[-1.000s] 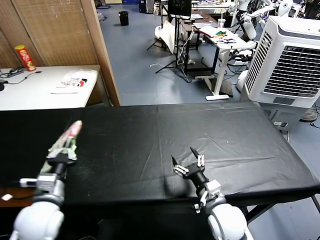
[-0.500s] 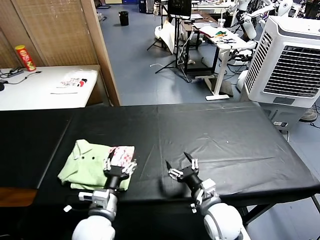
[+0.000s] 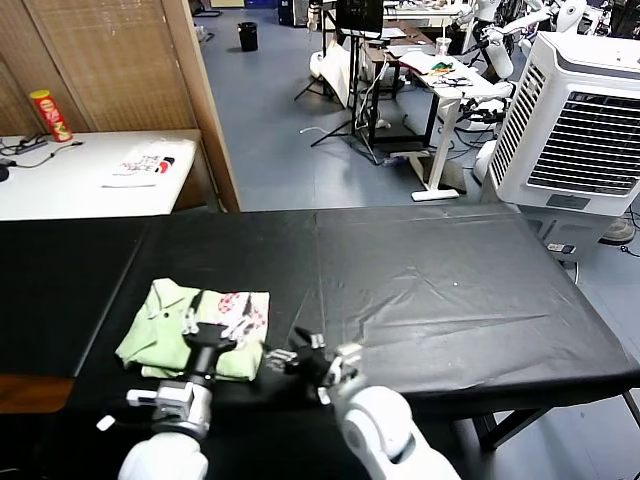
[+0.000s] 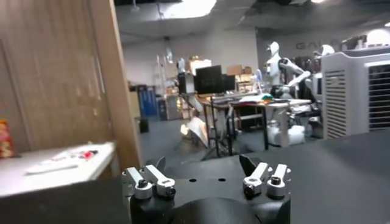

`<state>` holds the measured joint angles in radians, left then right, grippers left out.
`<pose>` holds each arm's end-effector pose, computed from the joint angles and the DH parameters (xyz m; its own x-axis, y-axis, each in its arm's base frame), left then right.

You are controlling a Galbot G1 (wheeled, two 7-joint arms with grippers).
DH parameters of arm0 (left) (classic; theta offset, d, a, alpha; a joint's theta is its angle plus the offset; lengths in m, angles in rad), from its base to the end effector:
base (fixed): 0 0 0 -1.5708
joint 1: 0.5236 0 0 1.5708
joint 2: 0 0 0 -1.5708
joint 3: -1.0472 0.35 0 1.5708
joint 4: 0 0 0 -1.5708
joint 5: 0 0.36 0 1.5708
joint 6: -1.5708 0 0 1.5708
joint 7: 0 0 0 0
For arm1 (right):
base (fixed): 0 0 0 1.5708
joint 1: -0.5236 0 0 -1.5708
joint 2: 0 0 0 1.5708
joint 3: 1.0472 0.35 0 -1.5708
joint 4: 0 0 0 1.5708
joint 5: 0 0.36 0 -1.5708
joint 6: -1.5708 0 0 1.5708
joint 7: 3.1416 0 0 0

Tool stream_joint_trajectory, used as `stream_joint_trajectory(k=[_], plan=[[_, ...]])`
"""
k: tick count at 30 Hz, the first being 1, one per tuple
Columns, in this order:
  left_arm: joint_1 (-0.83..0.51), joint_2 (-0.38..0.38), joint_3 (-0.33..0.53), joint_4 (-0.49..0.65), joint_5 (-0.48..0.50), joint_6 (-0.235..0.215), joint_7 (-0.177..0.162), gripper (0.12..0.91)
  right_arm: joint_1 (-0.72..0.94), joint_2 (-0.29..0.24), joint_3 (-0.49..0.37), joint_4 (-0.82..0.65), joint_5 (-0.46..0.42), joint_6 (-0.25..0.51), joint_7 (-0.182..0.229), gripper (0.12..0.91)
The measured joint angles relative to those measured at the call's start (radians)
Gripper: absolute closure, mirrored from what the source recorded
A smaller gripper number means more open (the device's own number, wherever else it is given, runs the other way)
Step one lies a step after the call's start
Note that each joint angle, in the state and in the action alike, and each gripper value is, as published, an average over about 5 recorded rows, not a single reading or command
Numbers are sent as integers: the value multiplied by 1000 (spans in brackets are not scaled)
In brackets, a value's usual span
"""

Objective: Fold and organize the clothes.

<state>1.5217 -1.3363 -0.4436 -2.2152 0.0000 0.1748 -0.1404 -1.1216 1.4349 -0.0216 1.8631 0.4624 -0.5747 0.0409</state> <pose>0.1933 0.0087 -0.2515 -0.9993 0.0371 0.0053 0.0374 0.9844 0.1719 0.2740 0.1438 -0.2894 -0.6778 -0.6289 0.3810 -0.5207 0.7764 0.3551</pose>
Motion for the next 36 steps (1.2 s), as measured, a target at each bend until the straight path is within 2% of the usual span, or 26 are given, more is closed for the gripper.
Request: stream_joint_trajectory(k=[3, 6, 9, 16, 19, 25, 31, 34, 36], plan=[[9, 17, -34, -15, -4, -5, -1, 232, 29, 19, -30, -40, 21, -15, 27, 251], [20, 26, -59, -30, -10, -6, -2, 232, 46, 33, -44, -71, 26, -18, 42, 307], [28, 28, -74, -44, -13, -5, -2, 232, 52, 40, -48, -89, 27, -16, 43, 431], [33, 28, -86, -51, -11, -8, -3, 232, 52, 34, -35, -105, 15, 2, 16, 813], [37, 27, -86, -51, -10, -14, -3, 232, 47, 23, -20, -102, -1, 12, -2, 891], [50, 25, -92, -38, -12, -32, -17, 232, 18, -34, 35, -59, -9, 29, -24, 903], [61, 30, -88, -13, -34, -31, -20, 232, -41, -165, 138, 21, -28, 68, -91, 901], [59, 31, -90, 2, -70, -46, -19, 232, -75, -231, 188, 60, -53, 84, -122, 837], [59, 33, -94, 11, -92, -59, -11, 232, -99, -264, 218, 88, -78, 98, -133, 735]])
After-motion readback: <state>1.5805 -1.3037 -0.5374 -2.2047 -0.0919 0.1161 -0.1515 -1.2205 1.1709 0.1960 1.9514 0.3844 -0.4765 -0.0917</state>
